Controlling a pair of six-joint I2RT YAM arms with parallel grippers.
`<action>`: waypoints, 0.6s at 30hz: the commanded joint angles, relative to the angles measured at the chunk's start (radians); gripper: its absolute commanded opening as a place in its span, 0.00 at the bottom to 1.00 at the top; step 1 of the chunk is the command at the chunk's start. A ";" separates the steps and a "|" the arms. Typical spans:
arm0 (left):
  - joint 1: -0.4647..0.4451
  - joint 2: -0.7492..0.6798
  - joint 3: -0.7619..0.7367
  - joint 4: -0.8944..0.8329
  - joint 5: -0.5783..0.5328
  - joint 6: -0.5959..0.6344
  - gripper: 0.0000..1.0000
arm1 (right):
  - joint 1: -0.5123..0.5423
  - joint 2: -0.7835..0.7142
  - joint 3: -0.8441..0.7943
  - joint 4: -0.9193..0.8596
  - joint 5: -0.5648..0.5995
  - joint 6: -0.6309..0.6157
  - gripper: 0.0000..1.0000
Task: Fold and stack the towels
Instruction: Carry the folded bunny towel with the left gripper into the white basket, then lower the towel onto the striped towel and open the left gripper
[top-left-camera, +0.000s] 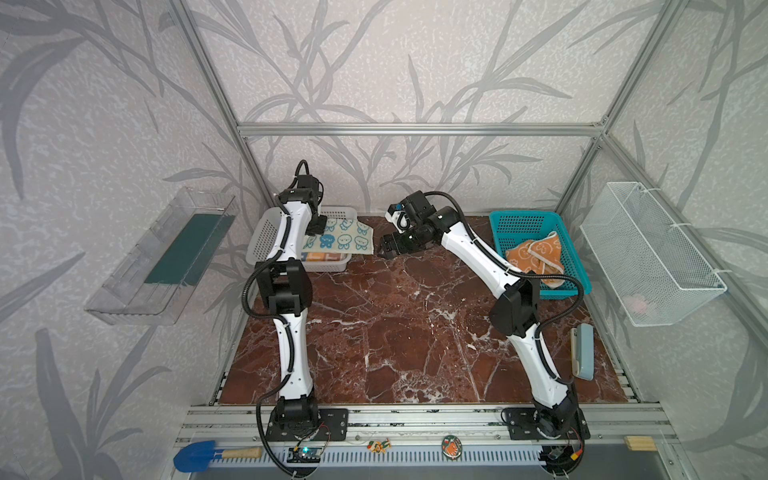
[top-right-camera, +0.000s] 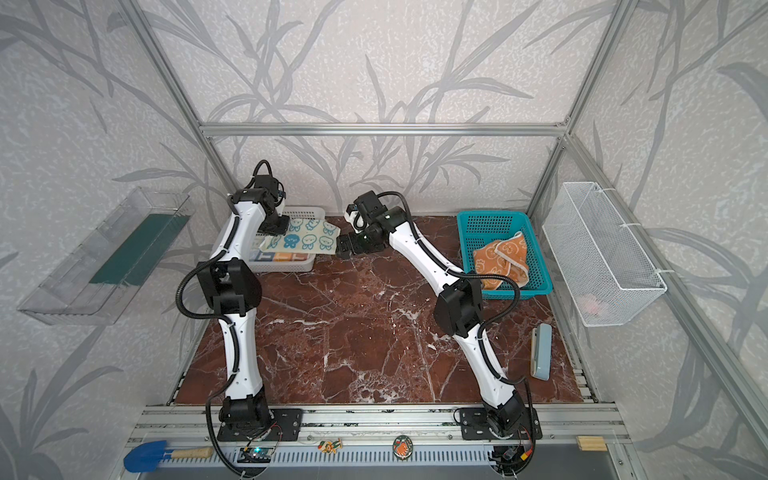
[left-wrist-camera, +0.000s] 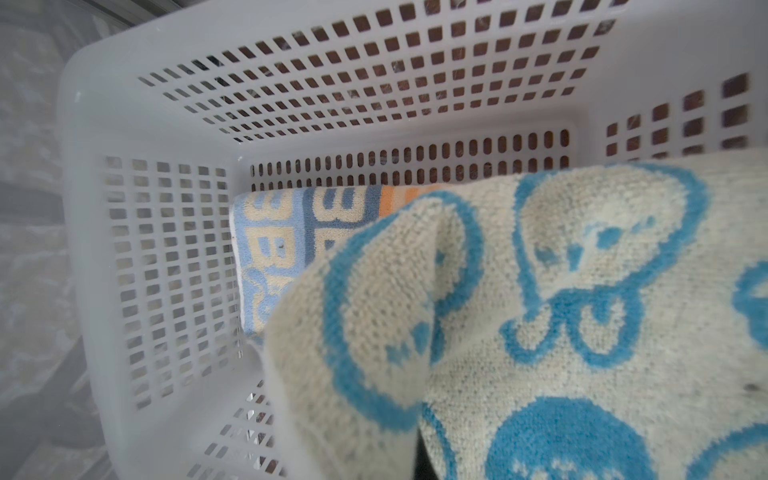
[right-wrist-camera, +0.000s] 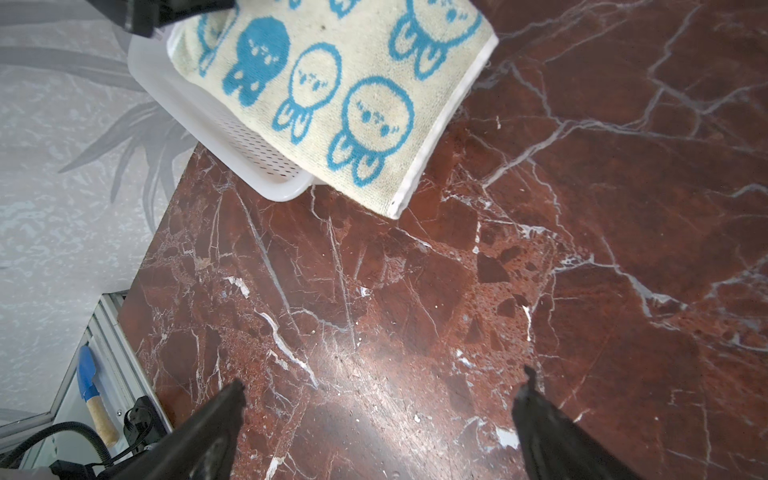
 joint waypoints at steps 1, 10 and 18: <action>0.014 0.028 -0.023 0.015 -0.035 0.043 0.00 | 0.007 0.030 0.054 -0.039 -0.015 -0.004 0.99; 0.040 0.083 -0.050 0.049 -0.085 0.060 0.00 | 0.007 0.006 -0.004 -0.019 -0.017 -0.012 0.99; 0.042 0.059 -0.040 0.045 -0.118 0.074 0.00 | 0.007 -0.021 -0.092 0.020 -0.016 -0.010 0.99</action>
